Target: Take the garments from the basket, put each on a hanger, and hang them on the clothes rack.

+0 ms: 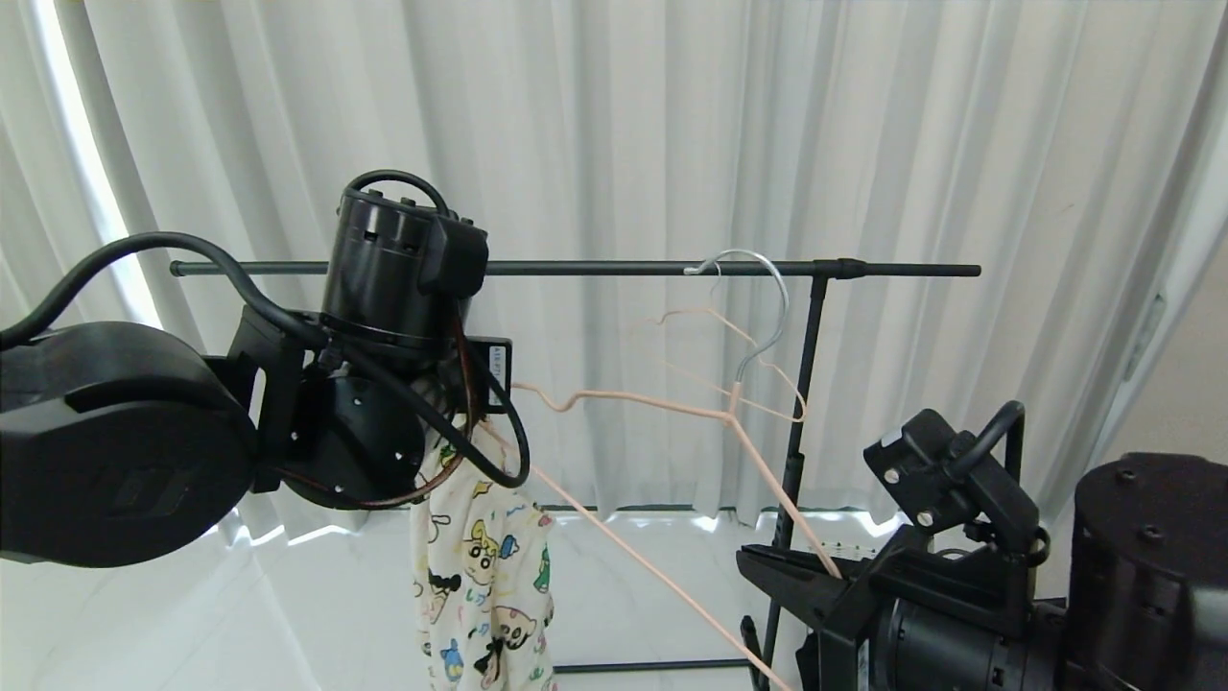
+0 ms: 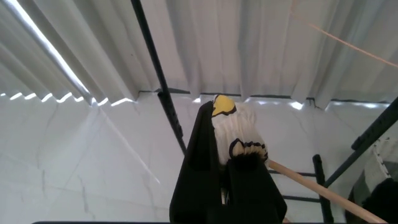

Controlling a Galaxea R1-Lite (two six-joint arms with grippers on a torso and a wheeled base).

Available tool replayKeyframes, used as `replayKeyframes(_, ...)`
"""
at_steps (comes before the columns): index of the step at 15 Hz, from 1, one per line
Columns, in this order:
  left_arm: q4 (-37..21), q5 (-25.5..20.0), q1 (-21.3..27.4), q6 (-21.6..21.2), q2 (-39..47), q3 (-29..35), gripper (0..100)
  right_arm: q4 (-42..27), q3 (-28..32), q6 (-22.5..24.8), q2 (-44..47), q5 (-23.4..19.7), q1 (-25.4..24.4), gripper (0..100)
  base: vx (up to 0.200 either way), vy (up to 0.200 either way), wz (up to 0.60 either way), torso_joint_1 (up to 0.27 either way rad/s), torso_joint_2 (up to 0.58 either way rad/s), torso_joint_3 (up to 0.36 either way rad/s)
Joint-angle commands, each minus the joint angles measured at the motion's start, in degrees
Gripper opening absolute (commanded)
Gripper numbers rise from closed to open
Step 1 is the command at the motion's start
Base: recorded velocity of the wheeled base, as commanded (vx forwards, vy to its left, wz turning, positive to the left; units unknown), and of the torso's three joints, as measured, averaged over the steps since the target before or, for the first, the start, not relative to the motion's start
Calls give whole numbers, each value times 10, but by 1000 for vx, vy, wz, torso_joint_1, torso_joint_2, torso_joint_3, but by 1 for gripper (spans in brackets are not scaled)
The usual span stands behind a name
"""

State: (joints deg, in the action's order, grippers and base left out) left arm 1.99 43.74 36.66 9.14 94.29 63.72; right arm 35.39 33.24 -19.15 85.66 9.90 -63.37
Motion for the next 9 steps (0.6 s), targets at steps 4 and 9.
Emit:
replayKeyframes(4, 0, -1, -28, 2, -2, 15, 0, -1, -1, 2, -2, -8, -4, 0, 0, 0, 0, 0, 0, 0)
replayKeyframes(9, 0, -9, -35, 3, -1, 23, 0, -2, -1, 2, -10, -15, -9, 0, 0, 0, 0, 0, 0, 0)
